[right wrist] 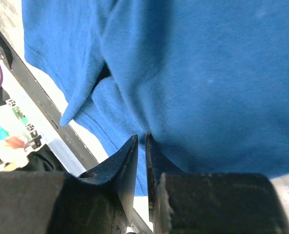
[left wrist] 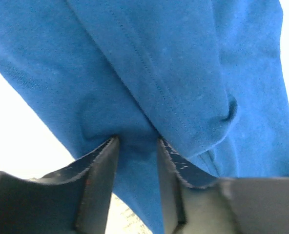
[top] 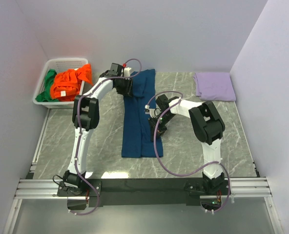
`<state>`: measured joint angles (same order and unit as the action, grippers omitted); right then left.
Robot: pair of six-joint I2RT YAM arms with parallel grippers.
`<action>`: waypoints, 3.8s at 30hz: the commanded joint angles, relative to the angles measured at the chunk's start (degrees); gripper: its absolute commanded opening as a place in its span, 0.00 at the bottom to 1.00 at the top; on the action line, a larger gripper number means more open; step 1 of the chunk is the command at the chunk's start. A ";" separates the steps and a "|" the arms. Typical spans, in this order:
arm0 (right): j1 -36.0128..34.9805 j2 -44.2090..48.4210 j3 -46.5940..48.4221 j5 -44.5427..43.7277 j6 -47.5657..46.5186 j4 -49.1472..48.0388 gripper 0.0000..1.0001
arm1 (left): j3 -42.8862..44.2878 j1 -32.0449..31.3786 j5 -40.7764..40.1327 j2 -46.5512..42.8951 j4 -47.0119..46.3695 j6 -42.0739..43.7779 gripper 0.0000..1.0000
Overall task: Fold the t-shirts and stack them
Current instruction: Fold the tshirt
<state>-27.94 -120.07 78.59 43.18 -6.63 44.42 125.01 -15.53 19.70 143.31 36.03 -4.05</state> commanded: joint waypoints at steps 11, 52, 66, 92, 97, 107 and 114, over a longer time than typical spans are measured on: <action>-0.97 15.12 -4.58 -2.30 -5.05 0.92 0.25 | -25.31 2.25 11.49 -36.39 -13.08 8.53 0.61; -27.43 46.25 -50.29 -35.80 -51.28 -33.61 0.39 | -103.22 -22.97 9.04 -78.99 -26.80 67.16 0.54; -28.13 43.87 -49.50 -33.25 -52.70 -31.43 0.04 | -102.07 -23.06 8.50 -73.61 -28.39 67.52 0.12; -21.03 52.50 -38.78 -29.20 -49.17 -23.41 0.00 | -84.24 -13.48 22.04 -79.95 -6.59 66.43 0.01; -16.71 47.31 -34.13 -28.33 -53.74 -25.09 0.00 | -80.45 -9.35 22.48 -72.92 -10.80 70.23 0.01; -7.92 34.14 -23.76 -26.13 -58.93 -27.11 0.00 | -71.76 -2.84 25.21 -59.03 -17.22 75.68 0.01; -3.70 24.72 -13.74 -25.25 -60.25 -27.20 0.00 | -63.85 -0.47 25.21 -49.02 -17.66 79.02 0.01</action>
<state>-32.93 -92.66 59.99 16.73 -65.41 18.41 57.06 -16.97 42.46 91.48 19.73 71.48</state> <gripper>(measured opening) 0.023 0.058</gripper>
